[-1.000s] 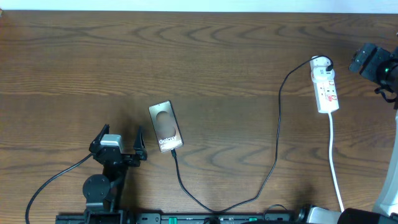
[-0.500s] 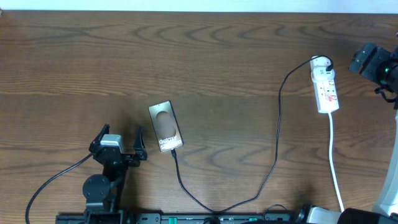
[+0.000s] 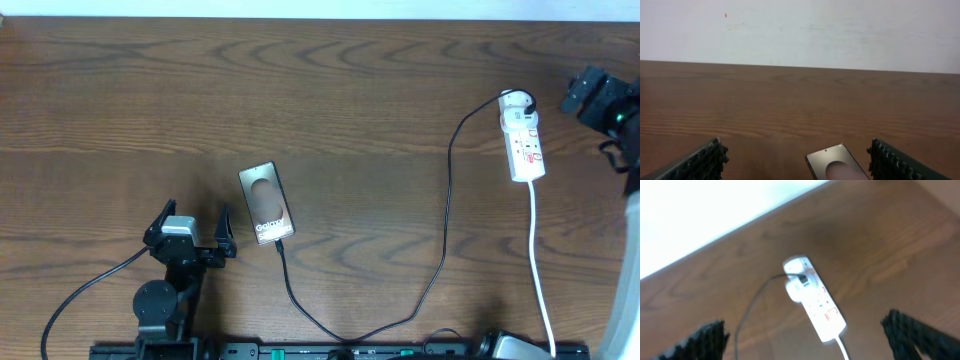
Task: Plug charger to phone and switch on socket
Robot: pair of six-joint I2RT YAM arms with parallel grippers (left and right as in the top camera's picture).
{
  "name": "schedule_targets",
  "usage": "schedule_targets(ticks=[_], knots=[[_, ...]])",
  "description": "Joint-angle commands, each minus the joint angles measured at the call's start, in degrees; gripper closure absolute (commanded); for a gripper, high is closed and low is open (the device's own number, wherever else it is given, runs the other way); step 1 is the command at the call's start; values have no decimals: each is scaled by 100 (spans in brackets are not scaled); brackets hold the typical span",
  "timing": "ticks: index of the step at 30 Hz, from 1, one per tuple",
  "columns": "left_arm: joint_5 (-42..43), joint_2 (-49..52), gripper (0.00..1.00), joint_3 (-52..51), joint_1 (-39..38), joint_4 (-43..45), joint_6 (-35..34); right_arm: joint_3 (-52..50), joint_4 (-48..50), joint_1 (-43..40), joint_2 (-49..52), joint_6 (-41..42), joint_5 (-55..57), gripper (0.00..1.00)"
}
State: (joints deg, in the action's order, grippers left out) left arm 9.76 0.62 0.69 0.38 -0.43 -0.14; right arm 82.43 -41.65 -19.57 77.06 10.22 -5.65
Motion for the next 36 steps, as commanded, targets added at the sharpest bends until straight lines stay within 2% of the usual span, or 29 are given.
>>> schedule_targets(ticks=[1, 8, 16, 27, 31, 36], knots=[[133, -39, 11, -39, 35, -275, 13, -964, 793, 291, -850, 44, -339, 1], [133, -39, 11, -39, 35, -275, 13, -3700, 3272, 789, -2828, 42, -352, 1], [133, -39, 11, -39, 35, -275, 13, -6177, 4671, 852, -5025, 37, -313, 1], [133, -39, 11, -39, 35, -275, 13, -8166, 4957, 855, -6900, 42, -284, 1], [133, -39, 11, -39, 35, -275, 13, -8209, 3775, 850, -7729, -20, -175, 1], [133, -39, 11, -39, 35, -275, 13, -8212, 3775, 855, -7678, -356, -131, 1]])
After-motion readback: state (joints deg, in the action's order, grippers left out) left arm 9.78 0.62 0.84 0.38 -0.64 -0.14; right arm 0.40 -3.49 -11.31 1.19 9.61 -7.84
